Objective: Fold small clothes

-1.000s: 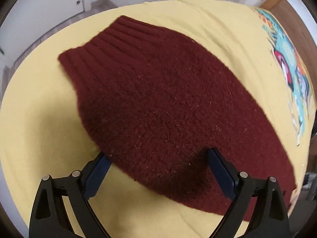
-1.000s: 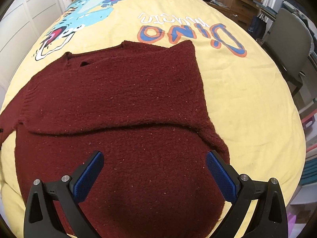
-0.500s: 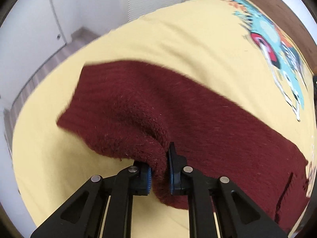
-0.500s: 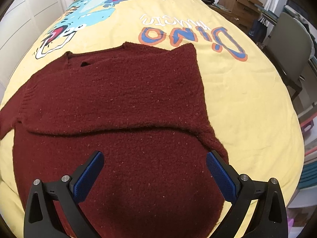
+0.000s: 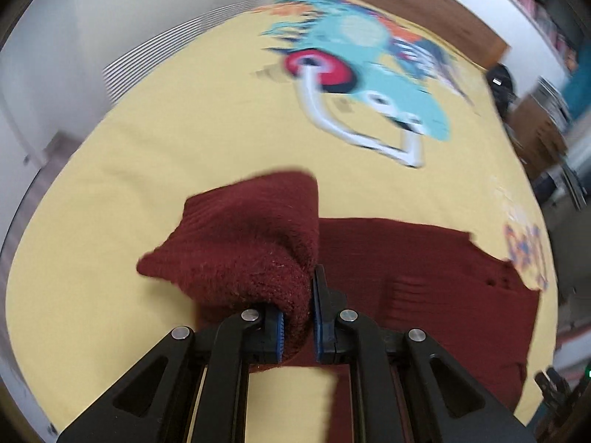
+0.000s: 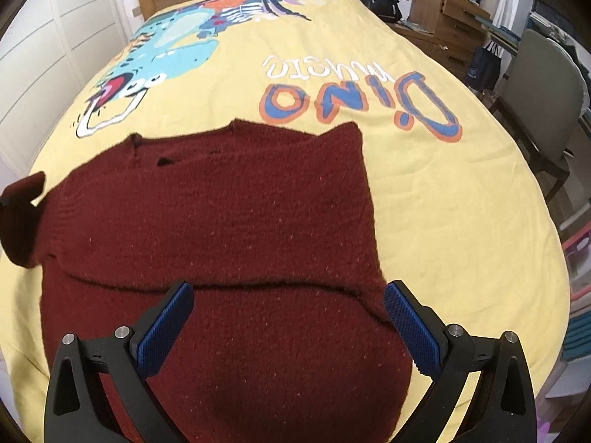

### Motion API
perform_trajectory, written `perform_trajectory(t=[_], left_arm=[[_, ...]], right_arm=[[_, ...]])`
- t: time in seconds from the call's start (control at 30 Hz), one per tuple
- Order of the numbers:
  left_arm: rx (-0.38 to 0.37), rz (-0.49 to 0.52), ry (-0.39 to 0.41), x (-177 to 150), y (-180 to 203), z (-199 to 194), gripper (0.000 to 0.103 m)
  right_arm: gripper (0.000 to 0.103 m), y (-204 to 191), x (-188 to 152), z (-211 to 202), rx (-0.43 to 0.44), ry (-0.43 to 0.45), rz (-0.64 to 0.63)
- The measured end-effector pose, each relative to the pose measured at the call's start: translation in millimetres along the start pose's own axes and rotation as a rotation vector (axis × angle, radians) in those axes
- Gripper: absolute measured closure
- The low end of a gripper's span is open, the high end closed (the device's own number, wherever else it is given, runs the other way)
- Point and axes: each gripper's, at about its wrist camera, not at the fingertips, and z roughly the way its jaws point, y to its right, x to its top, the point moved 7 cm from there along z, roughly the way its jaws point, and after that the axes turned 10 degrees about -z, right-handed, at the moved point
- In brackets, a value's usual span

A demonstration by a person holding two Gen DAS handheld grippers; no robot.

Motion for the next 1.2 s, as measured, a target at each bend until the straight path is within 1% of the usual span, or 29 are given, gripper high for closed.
perform_trajectory(t=[0.03, 0.1, 0.17, 0.2, 0.3, 0.37, 0.43, 0.5, 0.6, 0.67, 0.73, 0.77, 0.87, 0.97, 1.07, 1.2], left_arm=[[-0.019, 0.026, -0.001, -4.9, 18.9, -2.6, 0.094], [-0.055, 0.067, -0.009, 2.4, 56.2, 10.1, 0.094], [-0.094, 0.098, -0.021, -3.2, 88.5, 12.6, 0.094], [-0.118, 0.121, -0.04, -5.9, 107.8, 15.9, 0.094], [-0.158, 0.182, -0.049, -13.5, 158.7, 24.3, 0.094], [-0.194, 0.222, -0.066, -23.5, 197.6, 34.0, 0.094], [-0.212, 0.254, -0.074, -36.6, 223.2, 39.0, 0.094], [-0.232, 0.291, -0.099, -58.0, 251.1, 46.9, 0.094], [-0.225, 0.347, -0.118, -89.8, 281.5, 61.5, 0.094], [-0.194, 0.379, -0.133, -107.4, 288.7, 79.2, 0.094], [-0.133, 0.425, -0.156, -126.2, 293.4, 105.7, 0.094], [-0.101, 0.447, -0.171, -135.5, 291.8, 119.6, 0.094], [-0.038, 0.472, -0.22, -155.3, 281.7, 154.3, 0.094], [-0.023, 0.481, -0.237, -166.1, 266.7, 170.5, 0.094], [-0.012, 0.499, -0.218, -169.7, 265.1, 174.0, 0.093], [0.008, 0.508, -0.232, -170.6, 268.7, 177.0, 0.09]], right_arm=[[0.0, 2.4, 1.7, -0.8, 0.003, 0.003, 0.005], [0.0, 9.0, 6.5, -2.6, 0.012, 0.01, 0.019], [0.0, 14.5, 10.1, -5.1, 0.013, 0.017, 0.027], [0.0, 17.3, 11.8, -6.6, 0.012, 0.021, 0.028], [0.0, 27.3, 16.6, -10.6, 0.005, 0.029, 0.031], [0.0, 34.3, 17.5, -11.4, 0.001, 0.027, 0.037], [0.0, 40.5, 16.7, -11.2, -0.002, 0.026, 0.047], [0.0, 46.3, 13.7, -10.2, -0.003, 0.022, 0.062], [0.0, 53.2, 6.2, -7.3, 0.003, 0.011, 0.085], [0.0, 56.9, 0.3, -3.3, 0.004, -0.003, 0.094], [0.0, 58.2, -5.5, 1.4, 0.01, -0.019, 0.097], [0.0, 58.0, -7.5, 3.1, 0.012, -0.024, 0.097], [0.0, 56.6, -17.7, 11.5, 0.018, -0.051, 0.101], [0.0, 54.7, -26.9, 21.8, 0.028, -0.077, 0.108], [0.0, 51.6, -31.7, 29.7, 0.039, -0.095, 0.109], [0.0, 47.5, -32.8, 33.0, 0.052, -0.096, 0.11]])
